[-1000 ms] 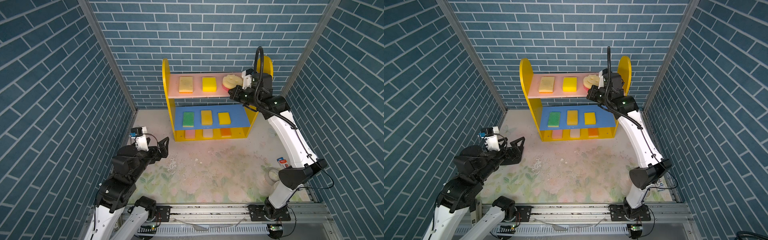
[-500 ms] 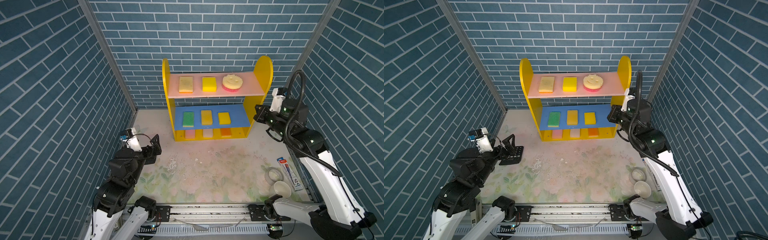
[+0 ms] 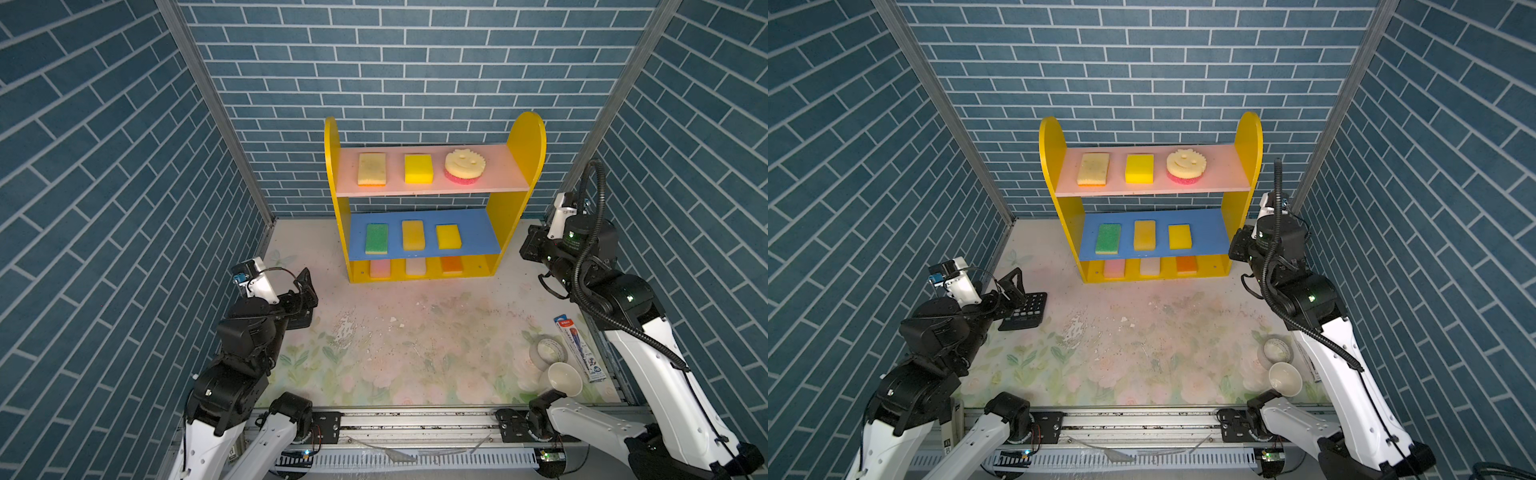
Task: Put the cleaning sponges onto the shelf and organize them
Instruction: 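Reach the right gripper back up to the smiley sponge on the shelf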
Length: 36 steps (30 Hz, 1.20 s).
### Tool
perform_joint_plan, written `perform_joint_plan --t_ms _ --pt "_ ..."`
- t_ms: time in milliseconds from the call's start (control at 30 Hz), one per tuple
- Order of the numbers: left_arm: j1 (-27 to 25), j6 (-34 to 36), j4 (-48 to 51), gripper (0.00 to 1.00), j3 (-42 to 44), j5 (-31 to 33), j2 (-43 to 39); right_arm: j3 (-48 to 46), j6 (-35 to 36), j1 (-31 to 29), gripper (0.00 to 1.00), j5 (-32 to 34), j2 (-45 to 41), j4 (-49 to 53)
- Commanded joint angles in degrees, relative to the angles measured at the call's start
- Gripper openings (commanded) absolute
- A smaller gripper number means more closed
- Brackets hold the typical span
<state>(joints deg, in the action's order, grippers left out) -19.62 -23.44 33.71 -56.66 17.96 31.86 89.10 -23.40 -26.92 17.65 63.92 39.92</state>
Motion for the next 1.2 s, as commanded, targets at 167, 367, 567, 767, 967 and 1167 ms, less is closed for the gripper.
perform_joint_plan --t_ms 167,367,567,767,967,1167 --pt "0.37 2.21 -1.47 1.0 -3.04 -11.62 6.14 29.13 4.45 0.29 0.4 -15.41 19.93 6.88" --pt "0.37 3.73 -1.02 1.0 -3.67 -12.56 6.56 50.4 5.65 0.3 0.54 -15.28 35.52 14.8" --pt "0.37 4.88 -0.23 1.0 -4.06 -11.52 6.97 60.24 2.83 1.75 0.55 -14.39 43.92 16.37" --pt "0.37 5.56 -1.97 1.0 -3.68 -11.07 8.32 60.69 0.19 3.75 0.52 -17.38 46.05 15.36" --pt "0.37 5.21 -3.22 1.0 -3.19 -11.4 9.28 59.58 -2.17 5.29 0.45 -19.64 47.05 14.78" --pt "0.37 5.33 -2.69 1.0 -2.85 -10.34 8.16 59.28 -3.19 6.08 0.4 -20.5 46.65 13.62"
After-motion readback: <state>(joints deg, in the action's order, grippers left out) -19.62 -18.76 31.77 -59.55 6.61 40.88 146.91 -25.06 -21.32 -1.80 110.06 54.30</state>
